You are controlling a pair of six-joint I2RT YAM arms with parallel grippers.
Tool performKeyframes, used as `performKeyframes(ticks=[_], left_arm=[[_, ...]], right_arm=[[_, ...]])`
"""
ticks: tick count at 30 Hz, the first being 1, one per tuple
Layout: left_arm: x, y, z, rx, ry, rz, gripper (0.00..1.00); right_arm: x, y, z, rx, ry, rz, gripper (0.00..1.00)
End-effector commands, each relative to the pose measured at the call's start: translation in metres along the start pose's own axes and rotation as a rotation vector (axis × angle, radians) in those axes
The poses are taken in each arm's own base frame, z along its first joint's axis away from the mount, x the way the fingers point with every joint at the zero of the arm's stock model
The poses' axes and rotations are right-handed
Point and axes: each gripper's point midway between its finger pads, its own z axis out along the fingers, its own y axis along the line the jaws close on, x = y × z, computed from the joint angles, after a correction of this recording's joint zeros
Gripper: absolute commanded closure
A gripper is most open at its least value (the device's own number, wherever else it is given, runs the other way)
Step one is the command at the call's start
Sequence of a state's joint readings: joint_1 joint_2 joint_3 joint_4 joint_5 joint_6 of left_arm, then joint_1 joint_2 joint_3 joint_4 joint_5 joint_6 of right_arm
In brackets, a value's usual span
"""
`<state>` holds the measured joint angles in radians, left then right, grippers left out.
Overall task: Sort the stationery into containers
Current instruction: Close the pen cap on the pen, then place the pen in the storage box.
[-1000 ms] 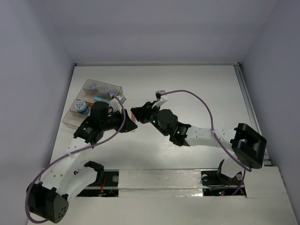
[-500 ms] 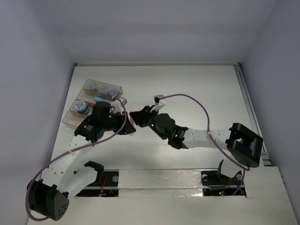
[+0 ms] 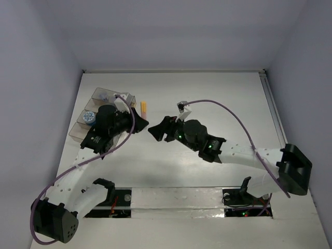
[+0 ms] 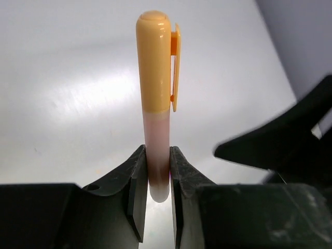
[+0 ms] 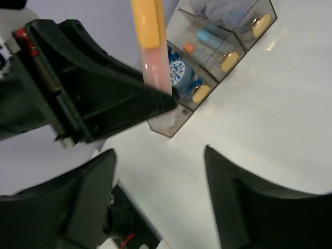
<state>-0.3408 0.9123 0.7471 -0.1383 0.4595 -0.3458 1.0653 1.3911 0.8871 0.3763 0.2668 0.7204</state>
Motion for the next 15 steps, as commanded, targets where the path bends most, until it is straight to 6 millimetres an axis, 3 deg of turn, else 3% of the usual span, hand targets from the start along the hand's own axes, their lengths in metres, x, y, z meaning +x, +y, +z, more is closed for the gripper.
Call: performKeyframes(ticks=[1, 3, 4, 7, 9, 11, 13, 15], left_arm=[[-0.042, 0.005, 0.003, -0.025, -0.221, -0.019, 1.00], [-0.033, 0.011, 0.008, -0.034, -0.220, -0.077, 1.00], [-0.029, 0.013, 0.010, -0.035, -0.216, -0.099, 1.00], [-0.029, 0.020, 0.016, -0.053, -0.242, -0.171, 1.00], [-0.044, 0.024, 0.016, -0.085, -0.298, -0.215, 1.00], [-0.063, 0.033, 0.016, -0.144, -0.370, -0.241, 1.00], [-0.080, 0.038, 0.017, -0.178, -0.422, -0.263, 1.00], [-0.094, 0.053, 0.017, -0.240, -0.474, -0.298, 1.00]], right_arm=[[-0.030, 0.003, -0.026, -0.041, 0.014, 0.034, 0.21], [-0.058, 0.012, -0.040, -0.071, -0.044, 0.041, 0.15], [-0.067, 0.009, -0.045, -0.062, -0.067, 0.026, 0.09], [-0.085, 0.002, -0.065, -0.028, -0.126, 0.001, 0.04], [-0.077, -0.016, -0.073, 0.021, -0.125, -0.019, 0.03], [-0.083, -0.038, -0.085, 0.091, -0.159, -0.045, 0.02], [-0.073, -0.070, -0.092, 0.179, -0.144, -0.070, 0.00], [-0.076, -0.087, -0.101, 0.222, -0.161, -0.075, 0.00]])
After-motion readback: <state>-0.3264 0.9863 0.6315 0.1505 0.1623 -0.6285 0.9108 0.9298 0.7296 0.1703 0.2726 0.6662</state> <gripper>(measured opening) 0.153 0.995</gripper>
